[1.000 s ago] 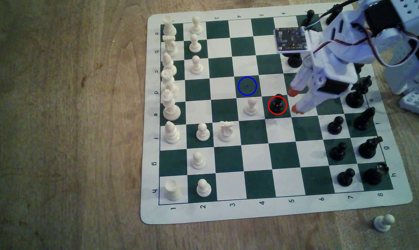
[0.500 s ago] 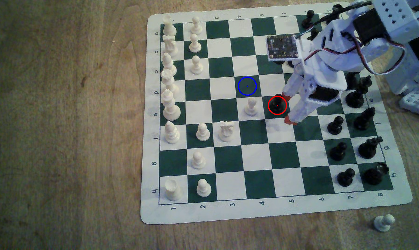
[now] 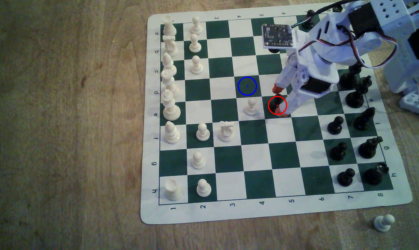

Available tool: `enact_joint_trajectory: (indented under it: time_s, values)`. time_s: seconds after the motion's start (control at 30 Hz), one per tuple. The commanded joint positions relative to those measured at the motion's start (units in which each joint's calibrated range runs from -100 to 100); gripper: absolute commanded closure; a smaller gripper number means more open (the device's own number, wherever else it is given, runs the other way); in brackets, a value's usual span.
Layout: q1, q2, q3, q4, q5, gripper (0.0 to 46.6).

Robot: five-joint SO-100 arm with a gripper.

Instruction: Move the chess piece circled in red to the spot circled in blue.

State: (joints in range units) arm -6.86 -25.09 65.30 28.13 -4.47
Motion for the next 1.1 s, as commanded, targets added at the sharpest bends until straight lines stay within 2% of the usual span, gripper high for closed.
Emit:
enact_joint_trajectory:
  time_s: [0.0, 0.37, 0.53, 0.67, 0.77, 0.87, 0.9, 1.07]
  values:
    - [-1.24, 0.39, -4.55, -0.77, -0.24, 30.6]
    - [-1.71, 2.43, -5.82, -2.17, -0.88, 31.7]
    - [-1.86, 3.11, -6.28, -2.17, -0.93, 36.4]
    - [-2.1, 3.53, -6.0, -2.0, -0.93, 36.8]
    - [-2.1, 3.53, -6.0, -1.92, -0.93, 41.1]
    - [-2.1, 3.45, -6.0, -1.84, -0.93, 43.2]
    - [-2.18, 3.45, -6.18, -1.43, -0.83, 46.4]
    - [-2.41, 3.53, -6.64, 0.37, -0.59, 46.4]
